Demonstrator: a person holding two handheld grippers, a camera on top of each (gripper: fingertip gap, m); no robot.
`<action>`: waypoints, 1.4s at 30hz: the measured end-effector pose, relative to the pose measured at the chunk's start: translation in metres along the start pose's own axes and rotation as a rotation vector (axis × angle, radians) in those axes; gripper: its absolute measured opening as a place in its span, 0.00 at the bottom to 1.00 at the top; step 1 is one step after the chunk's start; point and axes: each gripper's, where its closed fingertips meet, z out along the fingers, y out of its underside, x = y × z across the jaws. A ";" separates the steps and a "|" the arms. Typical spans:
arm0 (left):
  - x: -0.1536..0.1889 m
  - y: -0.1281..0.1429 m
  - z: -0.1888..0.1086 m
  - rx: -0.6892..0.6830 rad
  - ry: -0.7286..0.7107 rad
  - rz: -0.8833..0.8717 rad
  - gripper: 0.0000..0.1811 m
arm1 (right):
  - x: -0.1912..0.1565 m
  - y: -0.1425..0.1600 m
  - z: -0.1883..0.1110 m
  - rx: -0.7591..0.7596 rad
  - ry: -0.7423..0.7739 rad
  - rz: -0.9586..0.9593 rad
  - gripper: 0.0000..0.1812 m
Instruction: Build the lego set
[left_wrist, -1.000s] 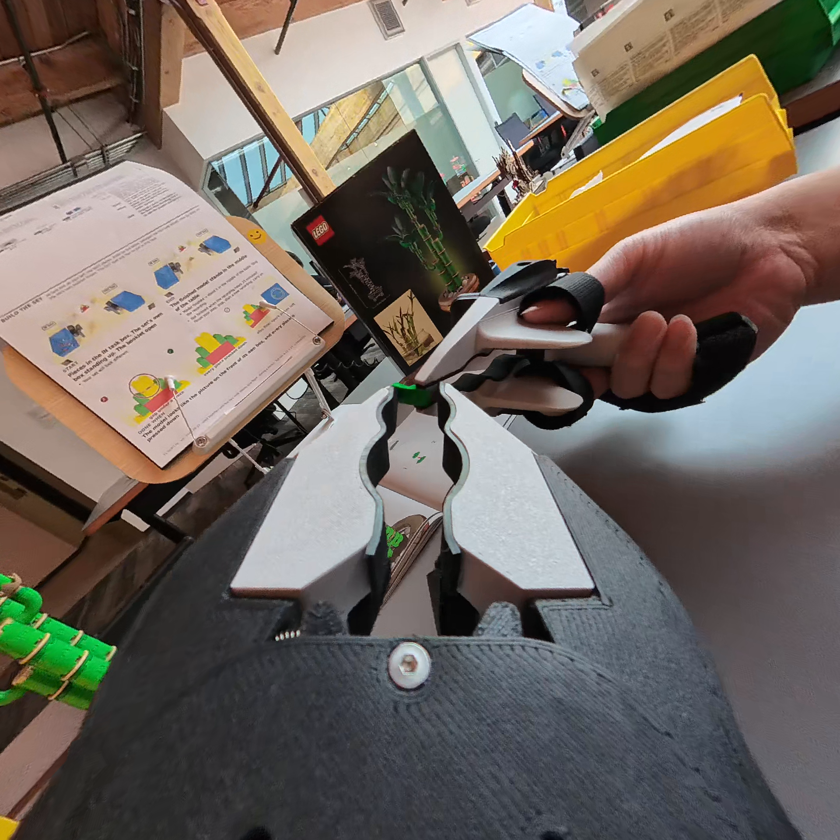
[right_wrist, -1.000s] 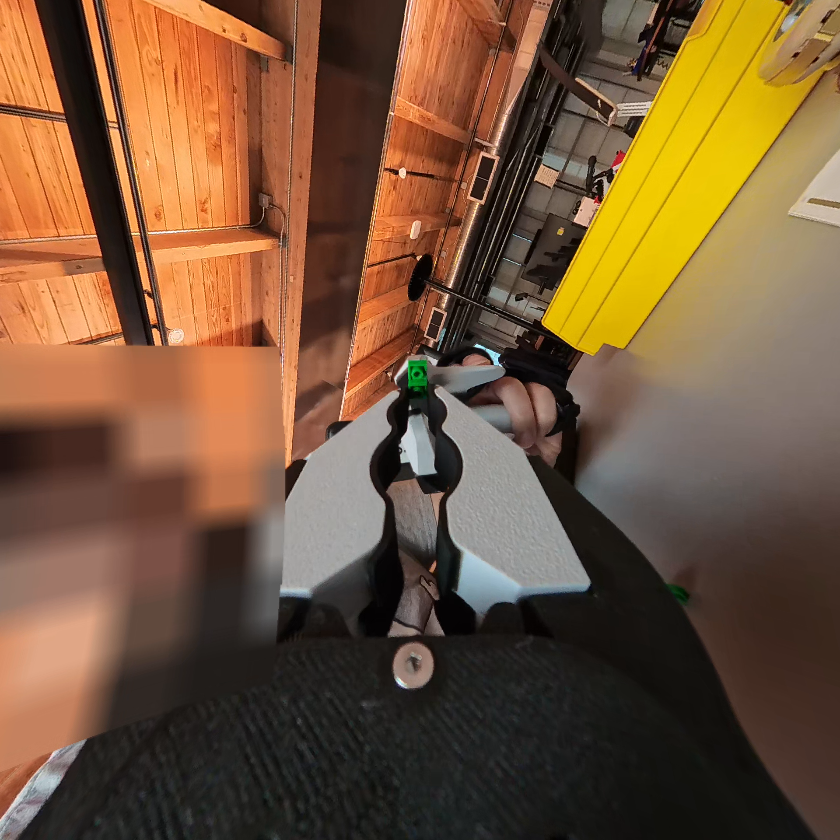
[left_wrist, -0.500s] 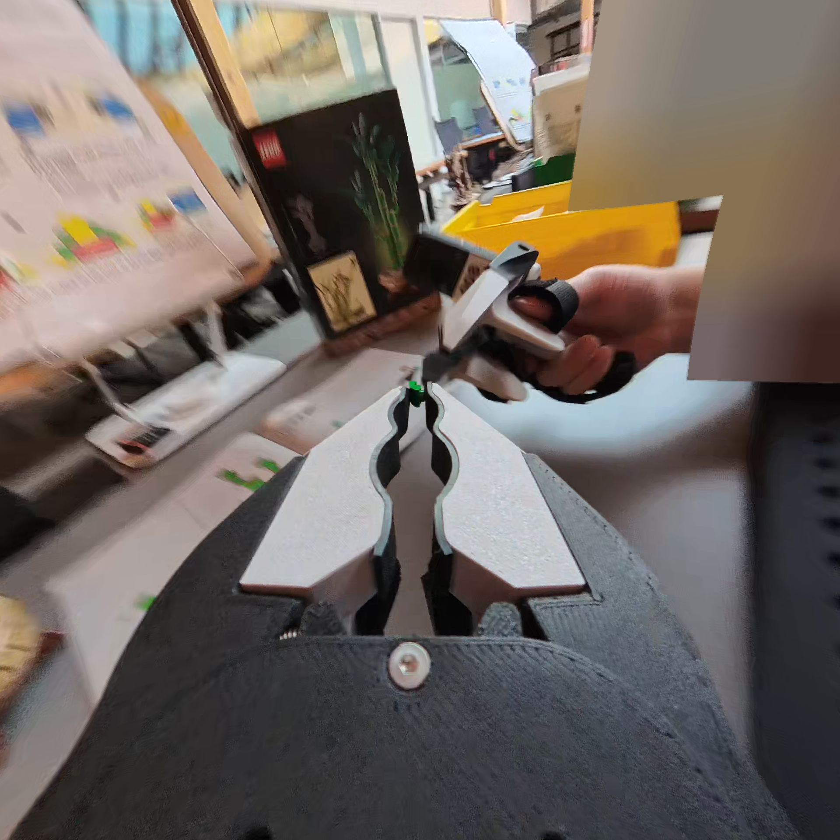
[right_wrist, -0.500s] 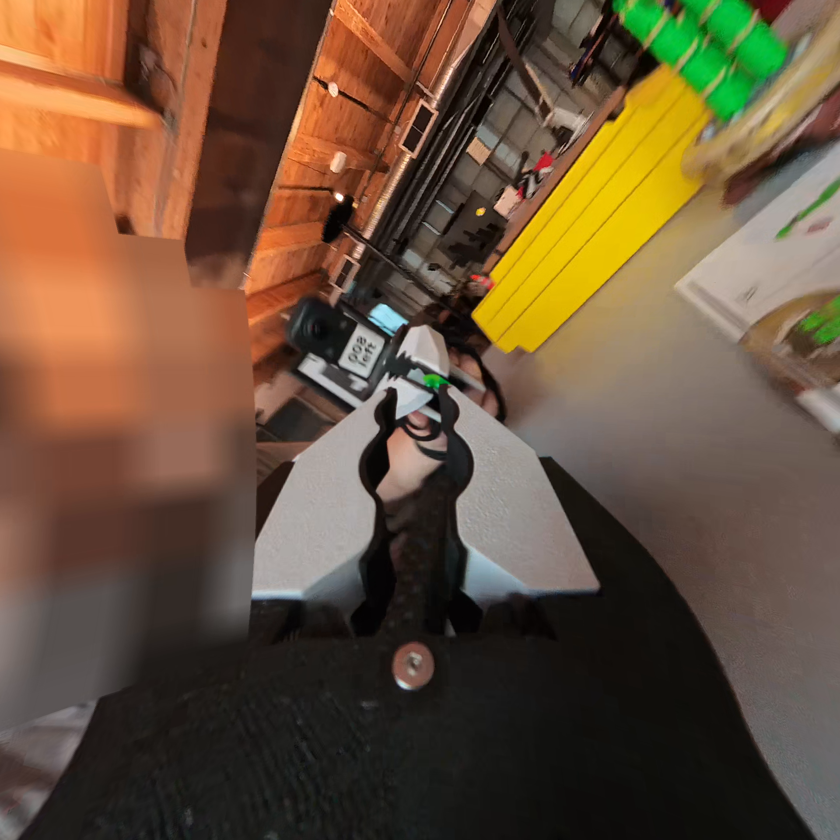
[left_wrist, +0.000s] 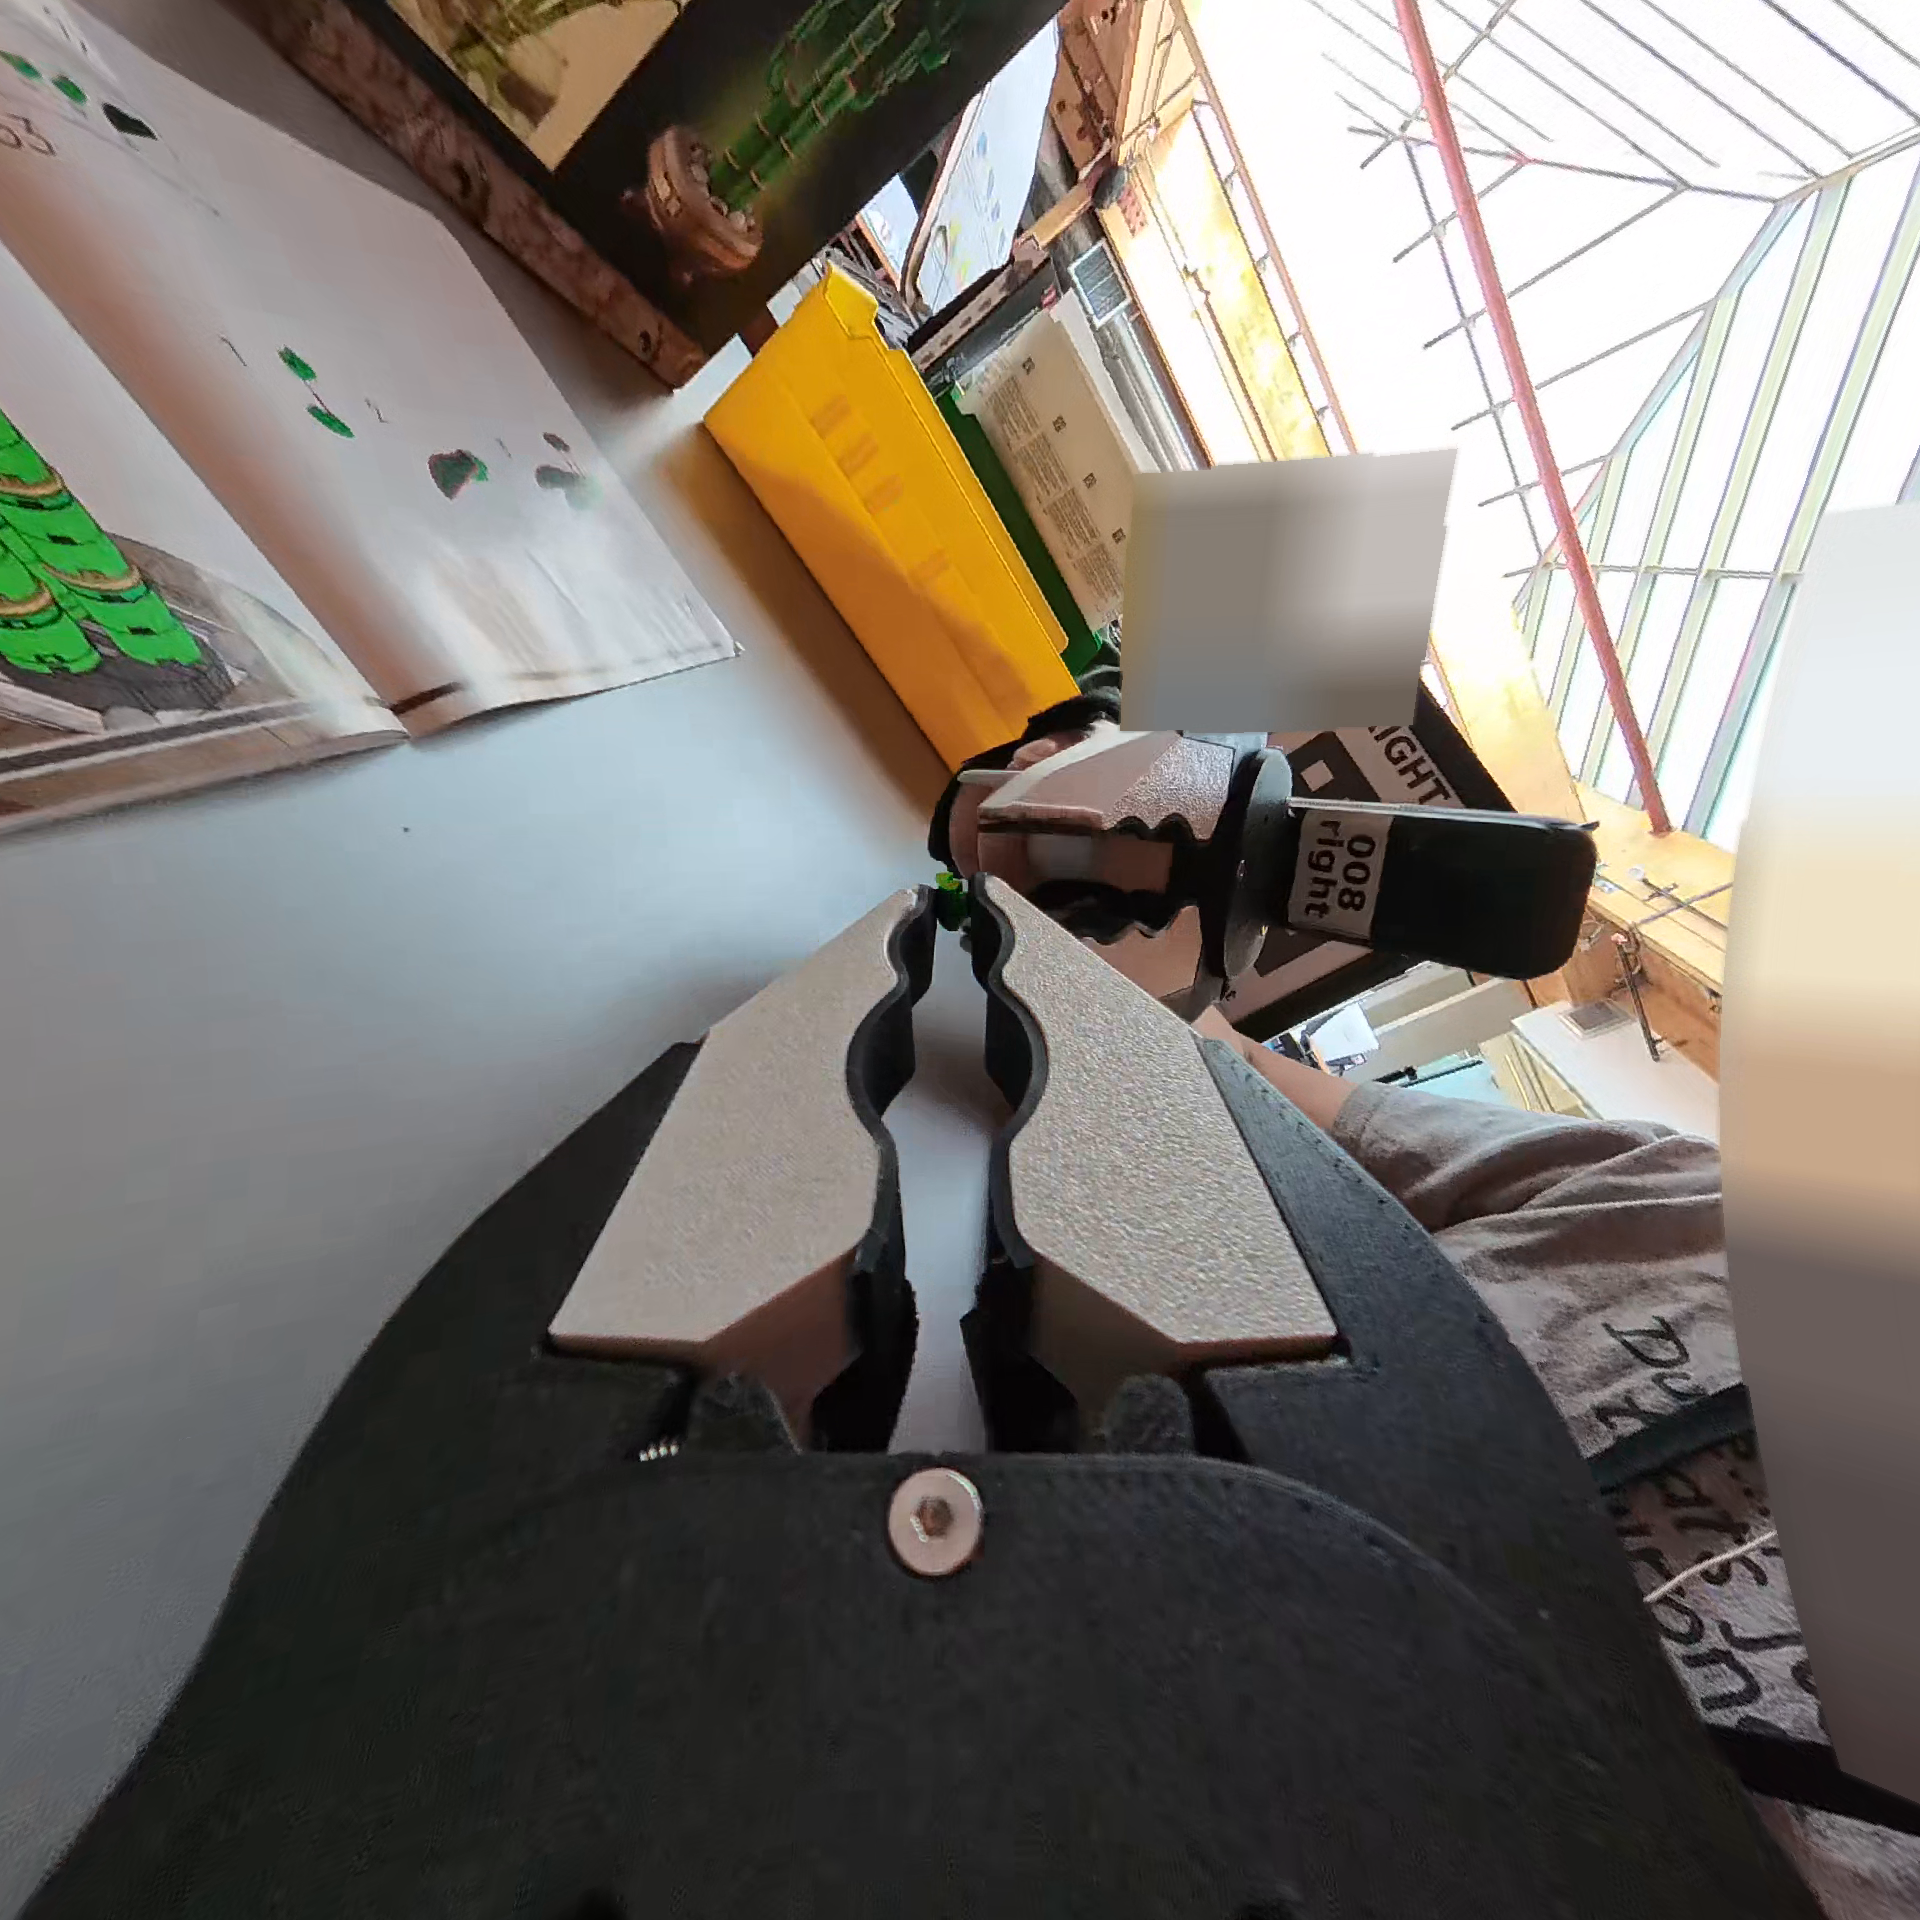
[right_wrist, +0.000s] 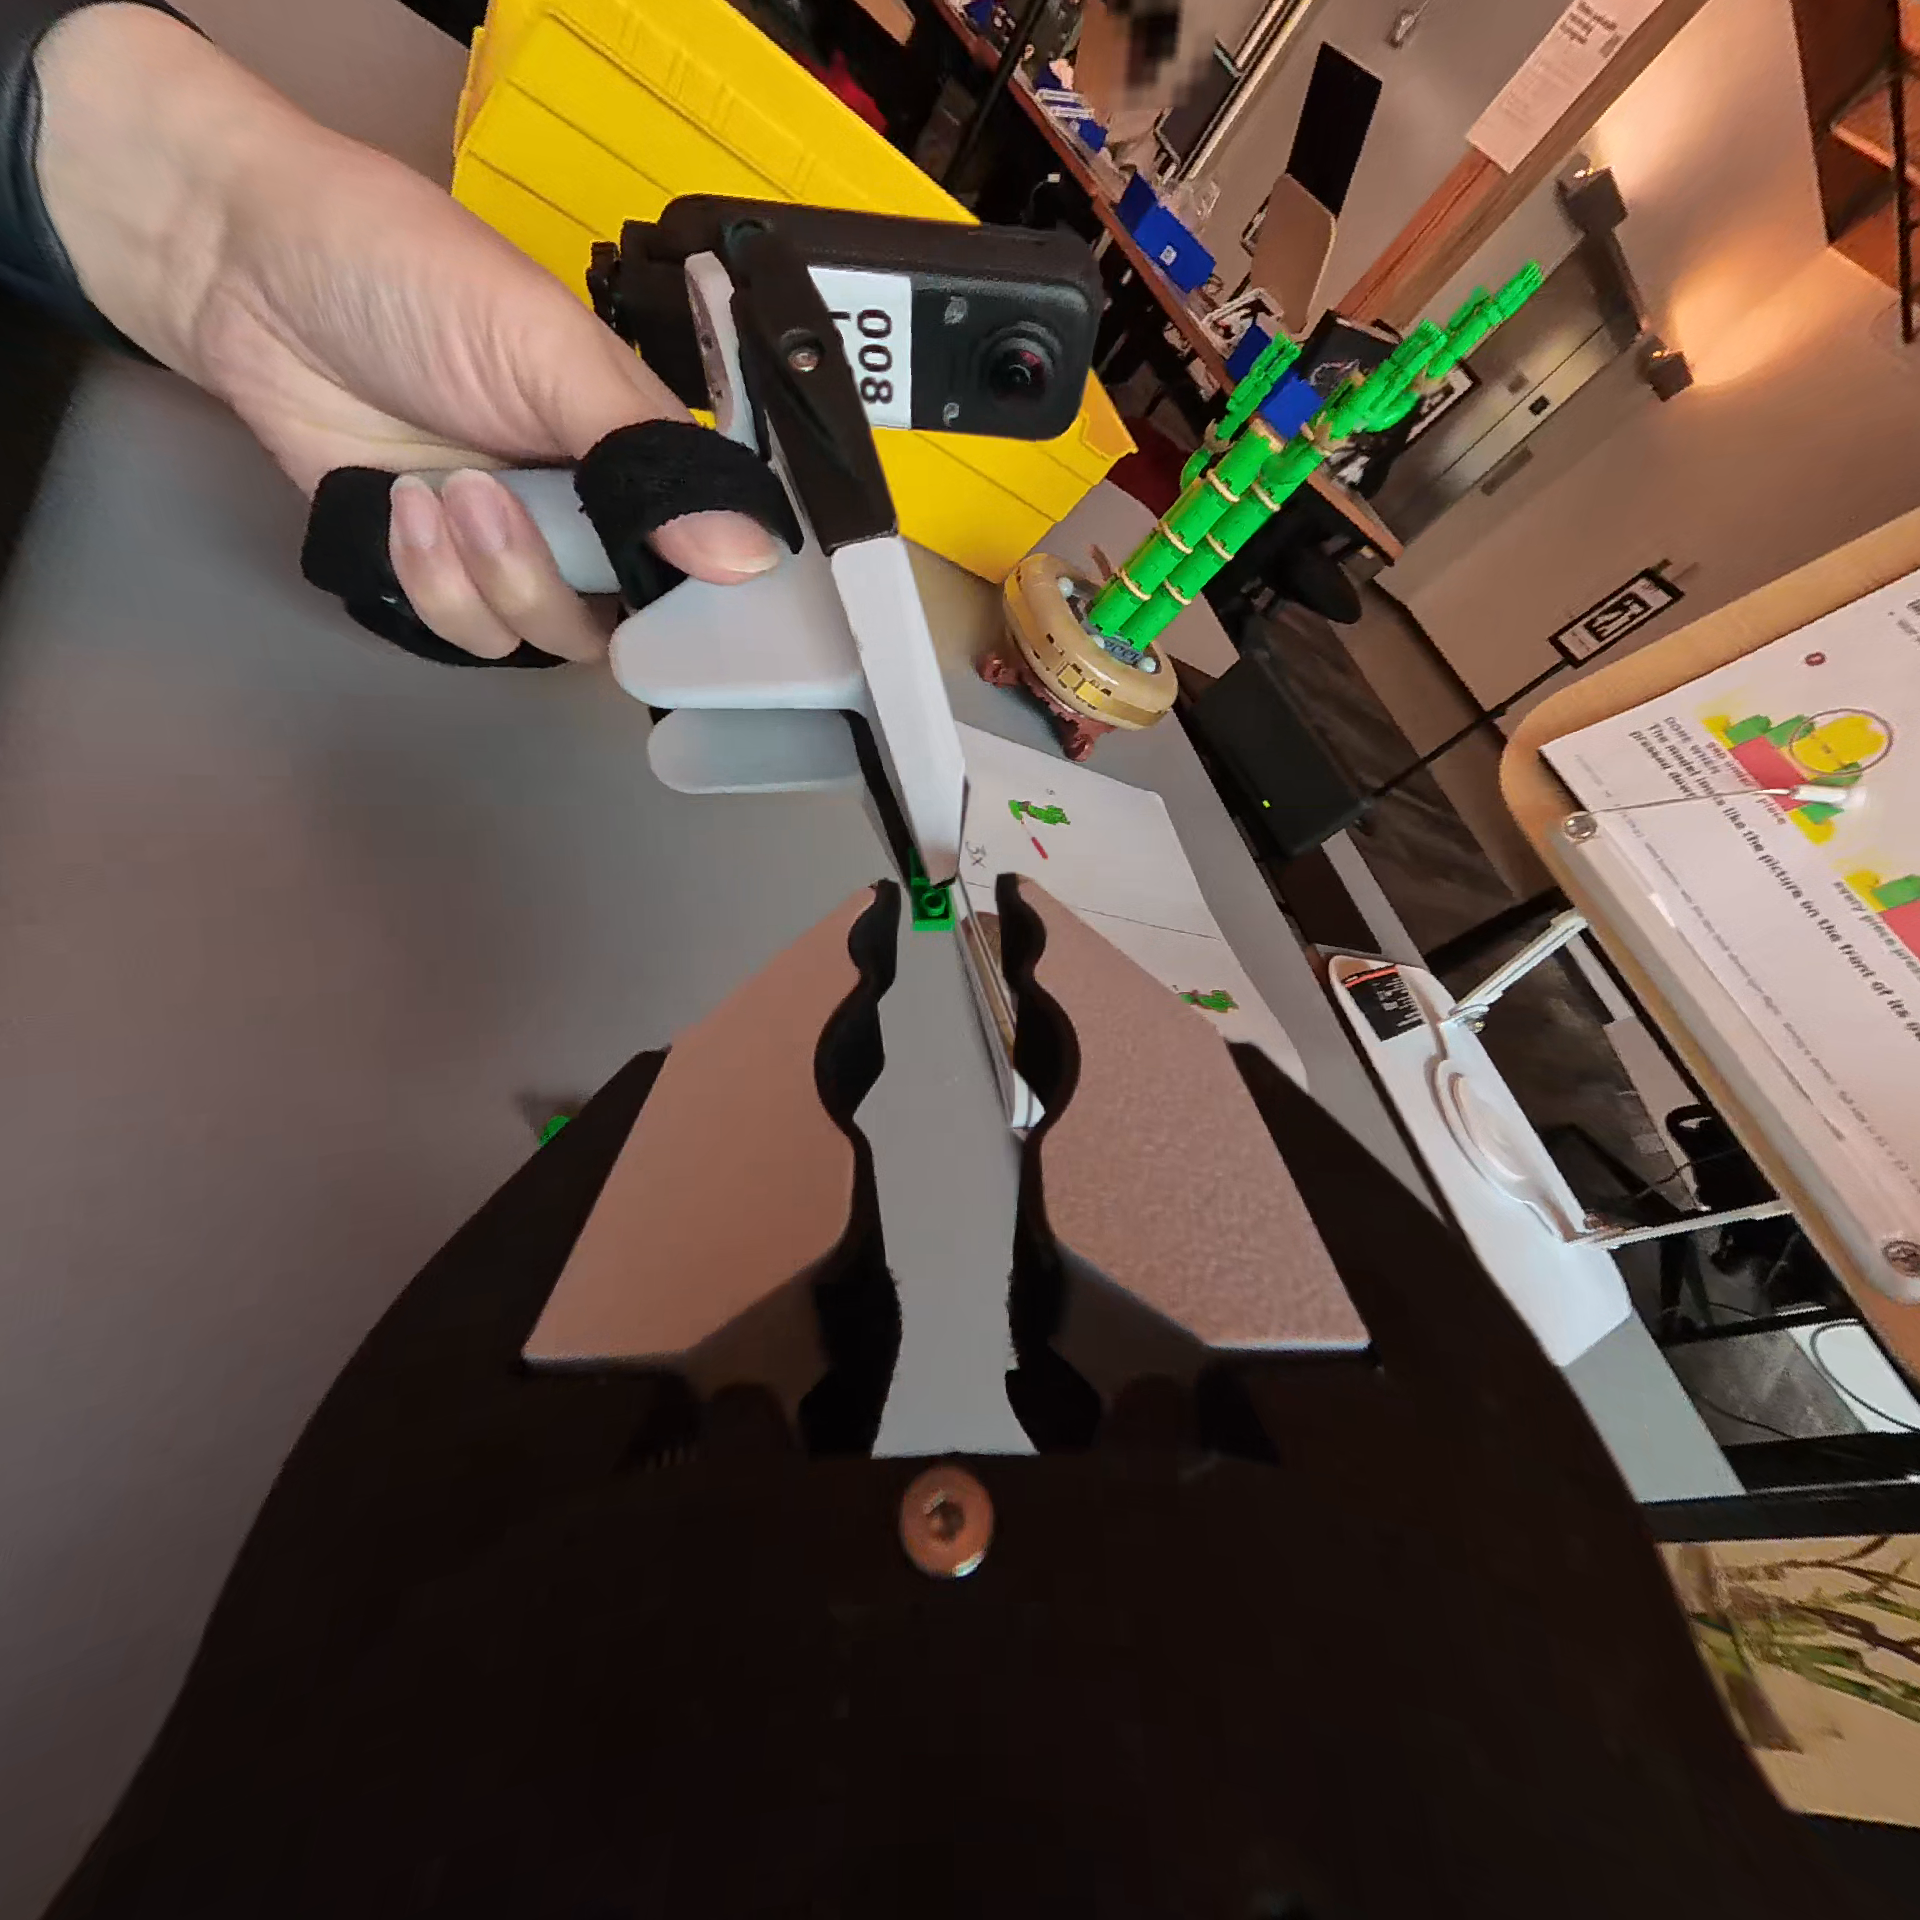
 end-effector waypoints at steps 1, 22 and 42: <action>-0.001 0.000 0.000 0.001 0.001 -0.003 0.02 | -0.001 0.001 0.000 0.000 -0.011 0.013 0.10; 0.000 0.005 0.002 -0.032 0.041 -0.037 0.02 | -0.008 0.010 0.000 -0.040 -0.068 0.012 0.06; -0.043 -0.025 -0.036 -0.051 -0.403 0.359 0.11 | -0.056 0.062 0.023 -0.307 -0.432 0.467 0.04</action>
